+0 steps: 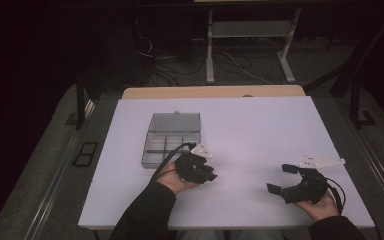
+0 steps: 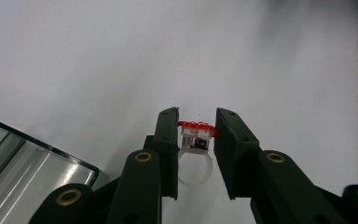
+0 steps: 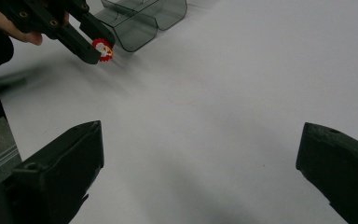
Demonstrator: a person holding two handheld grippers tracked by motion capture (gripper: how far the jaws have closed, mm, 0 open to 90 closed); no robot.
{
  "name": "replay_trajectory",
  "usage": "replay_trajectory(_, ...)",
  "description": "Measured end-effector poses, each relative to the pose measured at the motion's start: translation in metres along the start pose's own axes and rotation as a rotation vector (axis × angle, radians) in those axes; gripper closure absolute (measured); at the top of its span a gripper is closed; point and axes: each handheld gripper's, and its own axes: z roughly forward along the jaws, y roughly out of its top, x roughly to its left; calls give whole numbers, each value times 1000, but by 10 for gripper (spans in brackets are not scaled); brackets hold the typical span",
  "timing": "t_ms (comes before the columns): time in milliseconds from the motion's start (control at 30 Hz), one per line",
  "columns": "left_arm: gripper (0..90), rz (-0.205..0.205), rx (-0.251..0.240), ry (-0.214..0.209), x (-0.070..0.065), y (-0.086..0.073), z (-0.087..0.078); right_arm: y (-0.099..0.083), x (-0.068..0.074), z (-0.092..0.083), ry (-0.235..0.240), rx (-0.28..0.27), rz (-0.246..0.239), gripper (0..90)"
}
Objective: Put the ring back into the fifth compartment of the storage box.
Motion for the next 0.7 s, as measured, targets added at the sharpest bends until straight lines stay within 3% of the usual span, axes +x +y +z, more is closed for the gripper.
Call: replay_trajectory(700,696,-22,-69,18,13,10,-32,0,0,0,2,-1,2,2)
